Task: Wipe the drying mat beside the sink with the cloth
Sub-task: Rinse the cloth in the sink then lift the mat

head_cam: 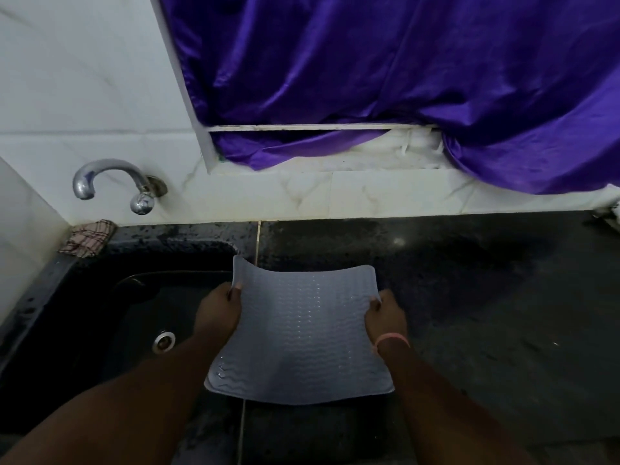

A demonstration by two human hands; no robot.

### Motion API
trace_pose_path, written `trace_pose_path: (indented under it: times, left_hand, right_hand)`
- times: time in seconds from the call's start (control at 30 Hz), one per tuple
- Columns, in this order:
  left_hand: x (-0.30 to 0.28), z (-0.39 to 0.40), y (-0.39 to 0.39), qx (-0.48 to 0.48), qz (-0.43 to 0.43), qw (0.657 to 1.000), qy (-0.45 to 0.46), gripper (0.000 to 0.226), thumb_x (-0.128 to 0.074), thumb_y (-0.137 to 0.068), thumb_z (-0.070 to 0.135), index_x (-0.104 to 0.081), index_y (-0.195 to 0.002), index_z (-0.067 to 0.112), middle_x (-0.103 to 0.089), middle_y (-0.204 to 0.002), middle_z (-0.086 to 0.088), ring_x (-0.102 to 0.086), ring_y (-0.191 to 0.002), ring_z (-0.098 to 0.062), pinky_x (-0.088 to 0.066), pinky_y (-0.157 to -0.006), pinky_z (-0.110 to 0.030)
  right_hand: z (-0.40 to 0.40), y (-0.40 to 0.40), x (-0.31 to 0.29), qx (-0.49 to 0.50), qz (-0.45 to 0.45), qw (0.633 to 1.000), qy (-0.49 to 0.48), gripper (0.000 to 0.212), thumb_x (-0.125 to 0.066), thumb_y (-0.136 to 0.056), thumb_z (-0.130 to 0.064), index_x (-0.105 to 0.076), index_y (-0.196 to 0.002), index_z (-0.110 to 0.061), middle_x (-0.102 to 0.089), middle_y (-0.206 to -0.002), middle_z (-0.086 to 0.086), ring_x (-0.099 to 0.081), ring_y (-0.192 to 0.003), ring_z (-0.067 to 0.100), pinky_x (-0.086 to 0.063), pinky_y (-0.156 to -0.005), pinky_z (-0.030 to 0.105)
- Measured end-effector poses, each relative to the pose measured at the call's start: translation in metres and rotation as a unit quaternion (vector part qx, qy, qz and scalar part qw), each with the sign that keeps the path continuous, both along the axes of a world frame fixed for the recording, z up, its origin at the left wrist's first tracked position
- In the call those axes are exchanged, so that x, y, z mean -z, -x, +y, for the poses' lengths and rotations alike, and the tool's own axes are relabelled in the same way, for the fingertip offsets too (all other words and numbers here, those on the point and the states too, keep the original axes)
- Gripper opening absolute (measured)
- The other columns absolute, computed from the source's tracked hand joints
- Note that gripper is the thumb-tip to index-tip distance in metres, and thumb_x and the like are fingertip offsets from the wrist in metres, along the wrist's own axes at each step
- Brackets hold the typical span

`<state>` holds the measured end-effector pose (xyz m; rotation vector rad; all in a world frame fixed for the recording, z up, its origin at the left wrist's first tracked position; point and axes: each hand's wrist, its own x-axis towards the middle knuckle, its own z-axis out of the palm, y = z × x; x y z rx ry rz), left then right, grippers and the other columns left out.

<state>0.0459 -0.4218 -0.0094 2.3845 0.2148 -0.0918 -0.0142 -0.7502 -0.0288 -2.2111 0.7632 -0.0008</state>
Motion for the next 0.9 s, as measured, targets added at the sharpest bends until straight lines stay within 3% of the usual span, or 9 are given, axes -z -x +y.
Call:
trace_pose_path:
  times: [0.17, 0.37, 0.57, 0.73, 0.8, 0.9]
  left_hand:
    - [-0.023, -0.001, -0.019, 0.032, -0.059, 0.997, 0.034, 0.039, -0.043, -0.102, 0.050, -0.060, -0.081, 0.022, -0.063, -0.074, 0.001, -0.061, -0.070, -0.016, -0.042, -0.057, -0.030]
    - [-0.026, -0.015, -0.043, -0.028, -0.042, 0.994, 0.094, 0.040, -0.044, -0.100, 0.054, -0.061, -0.083, 0.023, -0.065, -0.081, 0.000, -0.063, -0.075, -0.017, -0.041, -0.058, -0.027]
    - [-0.019, -0.046, -0.067, -0.032, -0.014, 0.992, 0.122, 0.040, -0.046, -0.101, 0.049, -0.066, -0.094, 0.015, -0.067, -0.089, -0.006, -0.064, -0.084, -0.025, -0.052, -0.075, -0.038]
    - [-0.018, -0.079, -0.096, -0.020, -0.004, 0.993, 0.117, 0.043, -0.047, -0.101, 0.051, -0.068, -0.093, 0.014, -0.070, -0.093, -0.012, -0.066, -0.086, -0.032, -0.056, -0.079, -0.043]
    - [-0.017, -0.089, -0.109, -0.020, -0.005, 0.994, 0.104, 0.047, -0.047, -0.101, 0.049, -0.069, -0.090, 0.009, -0.069, -0.086, -0.012, -0.066, -0.082, -0.030, -0.055, -0.075, -0.039]
    - [-0.013, -0.104, -0.129, -0.025, -0.010, 0.994, 0.101, 0.043, -0.049, -0.102, 0.044, -0.061, -0.072, 0.015, -0.061, -0.067, -0.005, -0.063, -0.072, -0.029, -0.041, -0.059, -0.029]
  right_hand:
    - [-0.016, -0.018, -0.022, -0.009, -0.102, 0.994, -0.045, 0.017, -0.045, -0.105, -0.026, -0.057, -0.099, -0.016, -0.063, -0.088, 0.006, -0.061, -0.084, 0.029, -0.045, -0.072, 0.034]
    - [-0.053, -0.052, -0.043, 0.050, -0.142, 0.987, -0.053, 0.019, -0.048, -0.104, -0.020, -0.063, -0.102, -0.008, -0.063, -0.097, 0.011, -0.058, -0.090, 0.027, -0.048, -0.083, 0.036]
    - [-0.089, -0.087, -0.052, 0.052, -0.139, 0.988, -0.049, 0.019, -0.050, -0.103, -0.017, -0.066, -0.103, -0.006, -0.063, -0.099, 0.015, -0.058, -0.089, 0.030, -0.046, -0.082, 0.036]
    - [-0.114, -0.110, -0.048, 0.075, -0.120, 0.989, -0.046, 0.019, -0.052, -0.103, -0.017, -0.067, -0.107, -0.006, -0.067, -0.107, 0.019, -0.062, -0.101, 0.037, -0.049, -0.090, 0.041]
    - [-0.126, -0.120, -0.045, 0.083, -0.118, 0.989, -0.037, 0.019, -0.052, -0.101, -0.014, -0.068, -0.106, -0.005, -0.067, -0.109, 0.022, -0.063, -0.103, 0.040, -0.048, -0.092, 0.042]
    - [-0.143, -0.142, -0.039, 0.094, -0.106, 0.989, -0.040, 0.018, -0.053, -0.100, -0.013, -0.068, -0.104, -0.004, -0.067, -0.108, 0.024, -0.063, -0.103, 0.041, -0.048, -0.093, 0.042]
